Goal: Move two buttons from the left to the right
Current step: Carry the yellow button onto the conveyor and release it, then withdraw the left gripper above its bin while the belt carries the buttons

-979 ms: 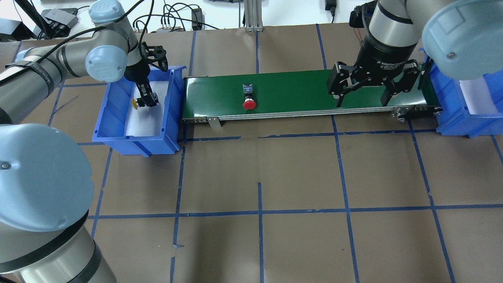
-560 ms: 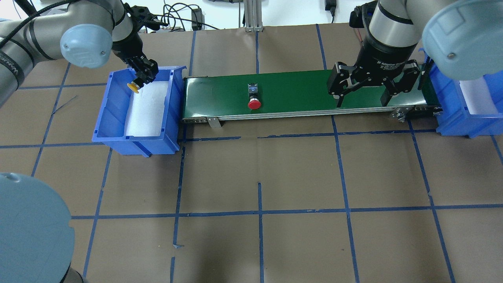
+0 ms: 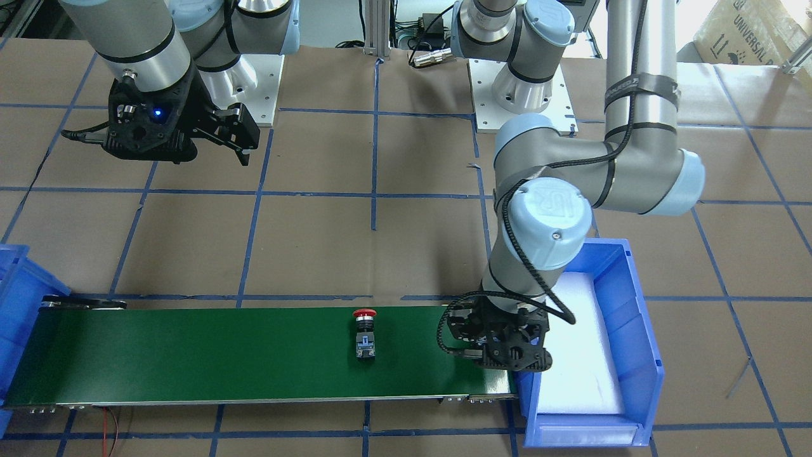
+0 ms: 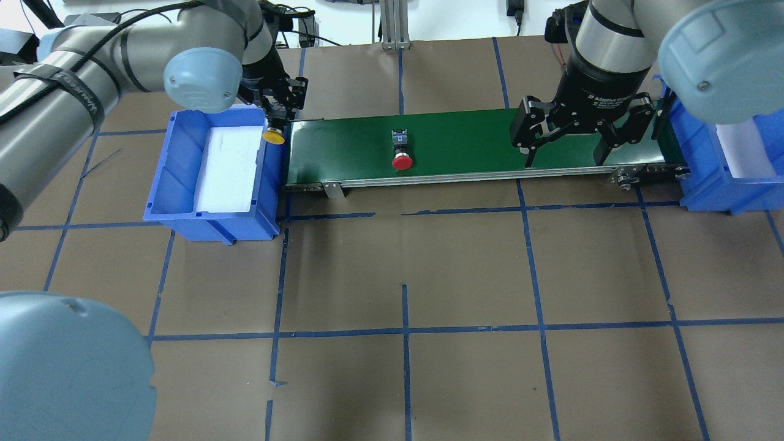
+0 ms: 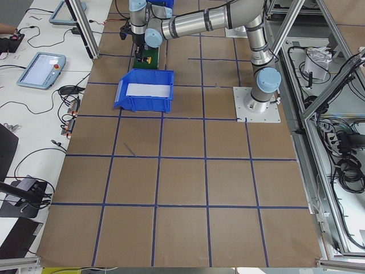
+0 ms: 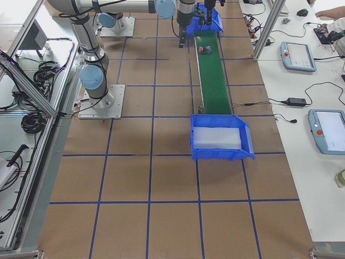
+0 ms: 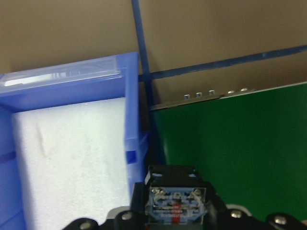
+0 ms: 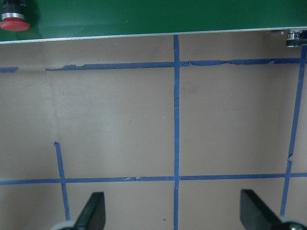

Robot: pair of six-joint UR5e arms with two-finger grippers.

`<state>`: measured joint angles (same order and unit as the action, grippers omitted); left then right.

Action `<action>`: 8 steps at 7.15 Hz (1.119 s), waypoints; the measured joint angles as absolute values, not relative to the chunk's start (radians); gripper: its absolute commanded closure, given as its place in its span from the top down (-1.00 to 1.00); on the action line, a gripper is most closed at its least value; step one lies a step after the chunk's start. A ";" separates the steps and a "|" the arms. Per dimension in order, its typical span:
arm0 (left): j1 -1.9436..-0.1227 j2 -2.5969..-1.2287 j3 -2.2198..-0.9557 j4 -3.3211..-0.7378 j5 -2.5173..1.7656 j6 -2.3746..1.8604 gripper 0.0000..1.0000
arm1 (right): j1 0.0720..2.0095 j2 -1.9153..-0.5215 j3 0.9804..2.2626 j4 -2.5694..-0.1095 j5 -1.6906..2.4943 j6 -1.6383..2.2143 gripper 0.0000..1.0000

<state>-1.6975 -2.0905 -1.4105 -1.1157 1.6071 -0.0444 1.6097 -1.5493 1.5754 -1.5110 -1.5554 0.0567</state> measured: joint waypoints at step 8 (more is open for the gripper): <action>-1.730 -2.023 -1.434 -1.110 1.601 -0.058 1.00 | 1.609 -1.548 1.575 -1.511 -1.555 0.057 1.00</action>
<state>-1.7296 -2.0229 -1.4339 -1.1101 1.6010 -0.0579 1.6091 -1.5485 1.5754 -1.5110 -1.5554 0.0567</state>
